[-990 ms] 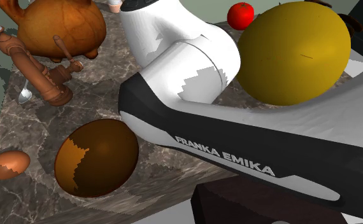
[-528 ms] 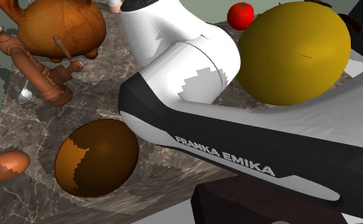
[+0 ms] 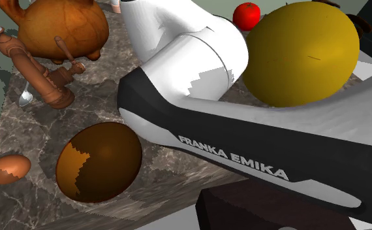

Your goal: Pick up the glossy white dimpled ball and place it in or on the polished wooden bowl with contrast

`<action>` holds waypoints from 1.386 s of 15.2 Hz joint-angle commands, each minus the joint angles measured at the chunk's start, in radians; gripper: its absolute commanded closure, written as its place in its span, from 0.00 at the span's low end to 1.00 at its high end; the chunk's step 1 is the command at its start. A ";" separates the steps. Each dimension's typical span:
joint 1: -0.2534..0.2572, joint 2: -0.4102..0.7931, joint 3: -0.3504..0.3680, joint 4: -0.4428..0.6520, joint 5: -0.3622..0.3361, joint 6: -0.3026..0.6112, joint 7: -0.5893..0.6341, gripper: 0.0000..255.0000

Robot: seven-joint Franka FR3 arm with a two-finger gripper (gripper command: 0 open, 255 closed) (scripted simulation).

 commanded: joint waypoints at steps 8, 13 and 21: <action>-0.001 -0.030 -0.014 0.094 0.014 -0.119 -0.023 1.00; -0.003 -0.037 -0.019 0.155 0.016 -0.185 -0.032 1.00; -0.007 -0.035 -0.025 0.265 0.013 -0.292 -0.040 1.00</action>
